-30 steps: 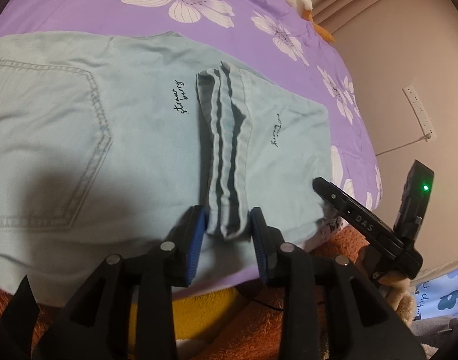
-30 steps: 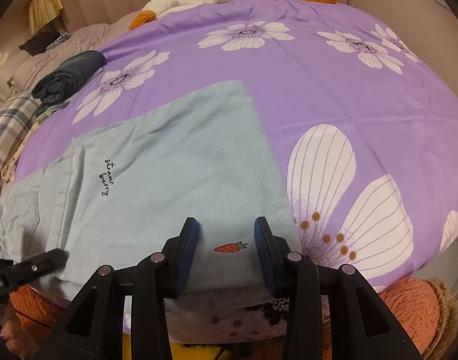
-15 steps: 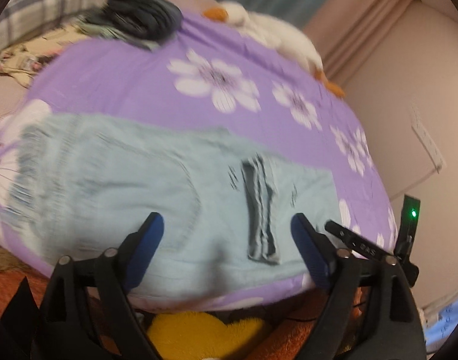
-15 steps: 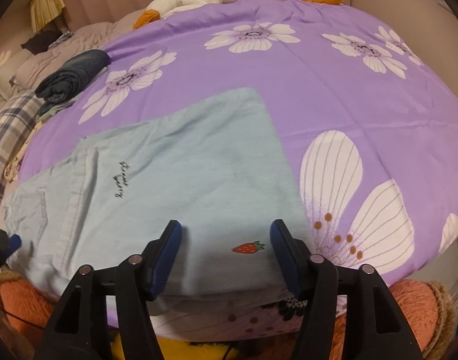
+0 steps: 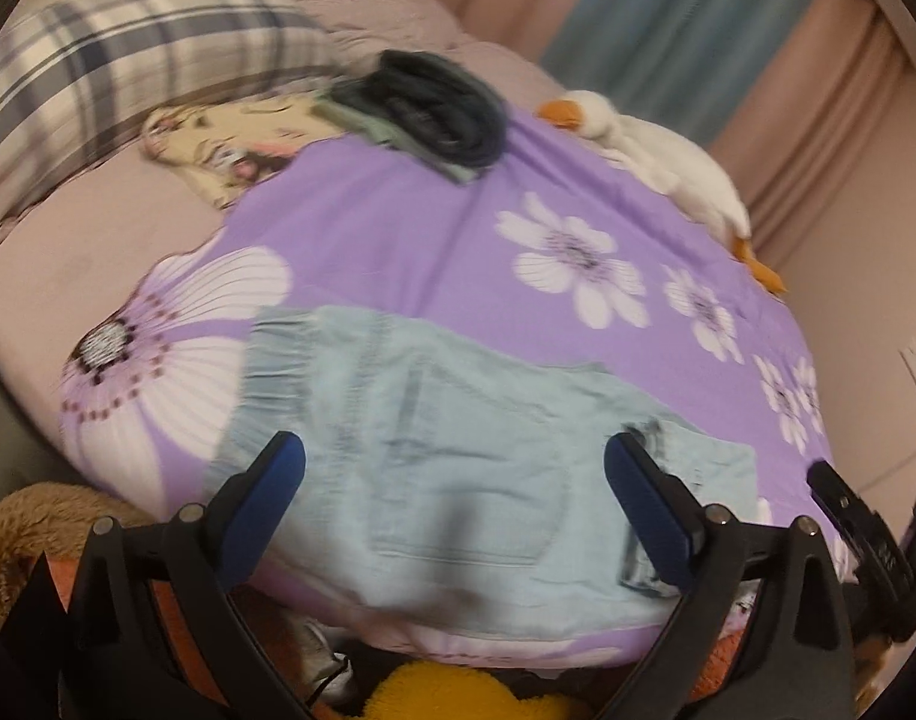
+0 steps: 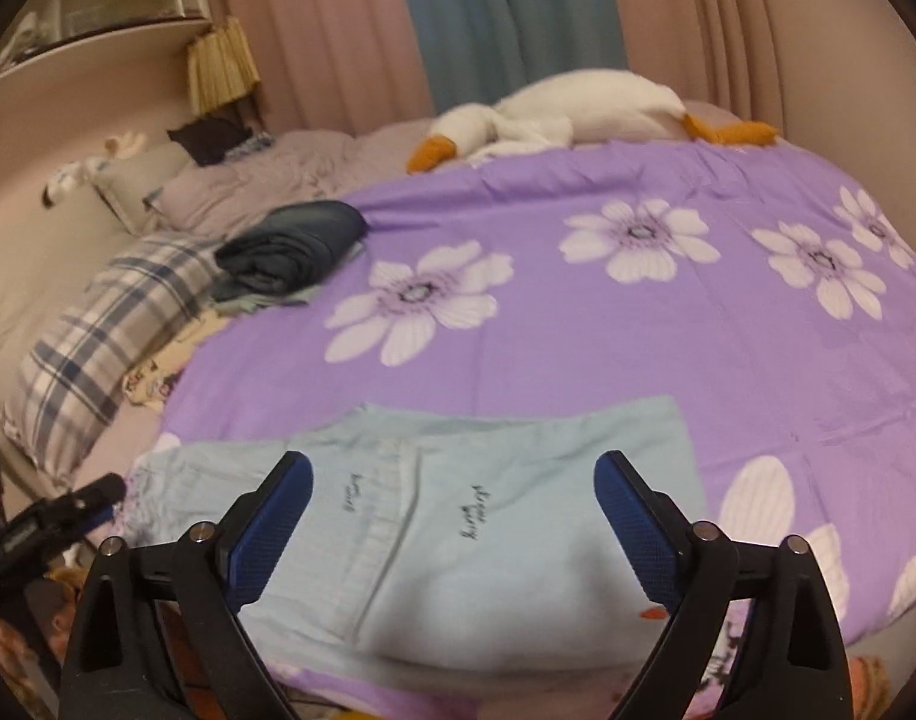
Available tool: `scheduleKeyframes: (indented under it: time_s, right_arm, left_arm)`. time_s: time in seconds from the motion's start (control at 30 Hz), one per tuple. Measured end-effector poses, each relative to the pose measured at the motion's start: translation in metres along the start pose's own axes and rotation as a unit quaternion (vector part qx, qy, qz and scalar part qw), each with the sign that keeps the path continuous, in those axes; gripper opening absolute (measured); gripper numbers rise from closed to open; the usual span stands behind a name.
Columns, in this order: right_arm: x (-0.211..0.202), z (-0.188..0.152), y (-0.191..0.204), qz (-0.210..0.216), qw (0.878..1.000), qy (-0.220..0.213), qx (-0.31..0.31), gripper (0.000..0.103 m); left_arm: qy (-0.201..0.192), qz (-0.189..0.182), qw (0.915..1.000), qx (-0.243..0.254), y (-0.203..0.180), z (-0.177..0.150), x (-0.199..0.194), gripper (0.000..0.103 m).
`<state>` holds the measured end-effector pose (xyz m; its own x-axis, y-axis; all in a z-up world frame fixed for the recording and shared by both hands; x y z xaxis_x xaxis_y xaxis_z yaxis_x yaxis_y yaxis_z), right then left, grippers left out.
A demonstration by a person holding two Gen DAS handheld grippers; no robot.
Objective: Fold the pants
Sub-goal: 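Grasp the elastic waistband end with the left tool and lift it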
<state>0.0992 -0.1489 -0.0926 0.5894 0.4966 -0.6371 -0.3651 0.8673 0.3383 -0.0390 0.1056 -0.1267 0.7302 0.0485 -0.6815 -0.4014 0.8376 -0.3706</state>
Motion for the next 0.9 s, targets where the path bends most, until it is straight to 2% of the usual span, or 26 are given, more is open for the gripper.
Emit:
scheduleKeyframes:
  time_s: [0.23,0.4,0.9]
  right_arm:
    - [0.02,-0.026,-0.005,0.007,0.999,0.038,0.033,0.098]
    - [0.019,-0.031,-0.011,-0.005,0.998,0.039,0.044,0.098]
    - [0.03,-0.043,-0.013,0.002,0.997,0.059,0.053,0.098]
  left_arm:
    - [0.015,0.036,0.9982,-0.045,0.037,-0.007,0.007,0.1]
    - [0.03,0.05,0.9961,-0.066,0.052,-0.012,0.014,0.1]
    - [0.064,0.073,0.9925,-0.075,0.065,-0.028,0.03,0.1]
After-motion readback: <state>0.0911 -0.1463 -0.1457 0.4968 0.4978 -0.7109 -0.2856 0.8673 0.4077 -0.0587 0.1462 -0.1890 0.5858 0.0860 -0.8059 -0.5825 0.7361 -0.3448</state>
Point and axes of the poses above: each gripper's, at about its wrist camera, not at the fingertips, and x roughly the way its jaws point, y to its left, z to its top, the point moved 9 cm from there along x, roughly the way its jaws point, and after that the axes turned 3 degrees about x, right-handed, at the moved point
